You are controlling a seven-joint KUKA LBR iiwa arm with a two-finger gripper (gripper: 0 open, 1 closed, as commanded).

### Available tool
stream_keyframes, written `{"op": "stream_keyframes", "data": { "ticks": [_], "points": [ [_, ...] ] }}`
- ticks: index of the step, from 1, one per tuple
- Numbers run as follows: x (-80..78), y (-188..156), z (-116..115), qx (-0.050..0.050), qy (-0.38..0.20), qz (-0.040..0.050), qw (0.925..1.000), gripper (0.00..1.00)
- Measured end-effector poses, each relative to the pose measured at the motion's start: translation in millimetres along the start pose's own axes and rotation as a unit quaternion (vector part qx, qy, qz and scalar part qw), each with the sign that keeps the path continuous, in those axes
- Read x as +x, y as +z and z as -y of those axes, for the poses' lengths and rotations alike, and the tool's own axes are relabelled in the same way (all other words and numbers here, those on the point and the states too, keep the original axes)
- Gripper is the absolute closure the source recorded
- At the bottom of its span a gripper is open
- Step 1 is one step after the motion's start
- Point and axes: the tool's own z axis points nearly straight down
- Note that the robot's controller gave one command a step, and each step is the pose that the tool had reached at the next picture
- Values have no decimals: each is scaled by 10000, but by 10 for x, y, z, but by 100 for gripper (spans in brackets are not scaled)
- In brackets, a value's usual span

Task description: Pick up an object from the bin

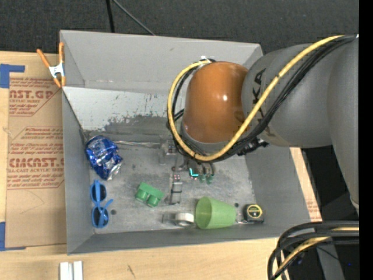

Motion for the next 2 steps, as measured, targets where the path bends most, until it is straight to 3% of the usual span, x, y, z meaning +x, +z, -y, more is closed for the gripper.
{"op": "stream_keyframes", "data": {
  "ticks": [1,2],
  "points": [
    [-116,1143,-255,2,842,4,9964,0],
    [-134,1103,-250,-7,847,31,9964,100]
  ]
}}
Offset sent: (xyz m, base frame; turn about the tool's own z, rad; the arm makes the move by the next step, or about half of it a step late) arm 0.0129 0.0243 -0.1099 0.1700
